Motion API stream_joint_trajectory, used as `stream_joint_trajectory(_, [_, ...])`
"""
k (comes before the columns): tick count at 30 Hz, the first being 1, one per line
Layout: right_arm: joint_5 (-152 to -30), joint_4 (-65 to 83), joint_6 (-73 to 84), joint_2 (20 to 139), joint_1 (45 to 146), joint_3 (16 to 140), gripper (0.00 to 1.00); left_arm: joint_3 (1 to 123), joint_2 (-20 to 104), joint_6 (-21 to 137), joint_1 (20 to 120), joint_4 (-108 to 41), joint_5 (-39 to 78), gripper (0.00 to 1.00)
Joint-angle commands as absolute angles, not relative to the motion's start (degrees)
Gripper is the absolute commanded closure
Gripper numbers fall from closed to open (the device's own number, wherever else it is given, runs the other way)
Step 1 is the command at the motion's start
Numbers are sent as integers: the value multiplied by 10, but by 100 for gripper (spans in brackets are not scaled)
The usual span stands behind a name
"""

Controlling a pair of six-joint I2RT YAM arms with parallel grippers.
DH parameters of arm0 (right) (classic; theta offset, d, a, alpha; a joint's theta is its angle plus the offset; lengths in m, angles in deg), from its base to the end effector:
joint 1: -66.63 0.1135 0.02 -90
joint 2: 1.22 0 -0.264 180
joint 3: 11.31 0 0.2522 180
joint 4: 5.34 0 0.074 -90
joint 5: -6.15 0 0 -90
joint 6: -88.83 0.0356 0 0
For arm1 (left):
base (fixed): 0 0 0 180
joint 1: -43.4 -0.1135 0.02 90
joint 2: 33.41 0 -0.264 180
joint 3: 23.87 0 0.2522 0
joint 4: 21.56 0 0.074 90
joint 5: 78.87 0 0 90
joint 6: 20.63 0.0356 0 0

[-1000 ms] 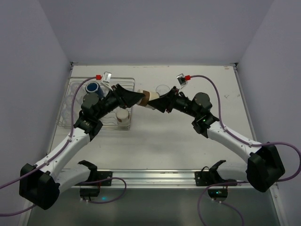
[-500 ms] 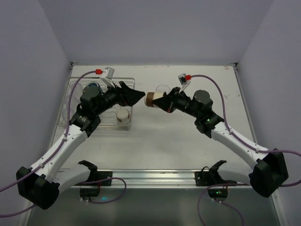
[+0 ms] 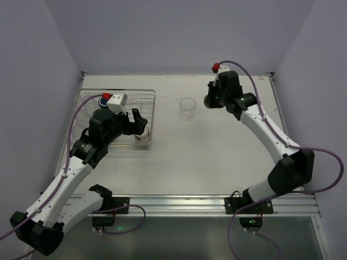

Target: Unload the cups from the dish rack

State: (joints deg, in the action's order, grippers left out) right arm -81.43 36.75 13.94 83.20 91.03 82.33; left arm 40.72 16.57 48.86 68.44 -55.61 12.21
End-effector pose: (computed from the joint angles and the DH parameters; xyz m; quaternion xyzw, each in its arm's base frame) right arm 0.3060 0.1371 0.3572 -0.0610 0.8760 0.1441 0.4562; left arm 0.1788 -0.0843 0.3428 0.0377 0.8155 -0.2307 0.5295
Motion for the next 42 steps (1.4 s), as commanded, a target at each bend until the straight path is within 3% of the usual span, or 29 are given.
stream_joint_trajectory(1, [-779,476,87,891,877,886,100,381,158,535,685,-591,55,10])
stream_joint_trajectory(13, [-779,531,54,1129,849,1021,100,340,178,553,684,-568,52,10])
stream_joint_trajectory(23, [-799,533,45,1203,845,1068,95,344,224,557,684,-573,73,5])
stream_joint_trajectory(26, [-795,534,50,1206,844,1067,87,348,235,557,684,-573,81,4])
stream_joint_trajectory(28, [-795,533,51,1201,845,1063,71,355,249,557,684,-574,90,3])
stream_joint_trajectory(34, [-820,505,65,1135,845,1030,57,367,256,552,685,-576,90,2])
stream_joint_trajectory(36, [-831,485,69,1111,845,1009,45,369,257,548,685,-578,89,2])
stream_joint_trajectory(42, [-835,425,100,1007,845,918,43,381,283,540,690,-587,79,4])
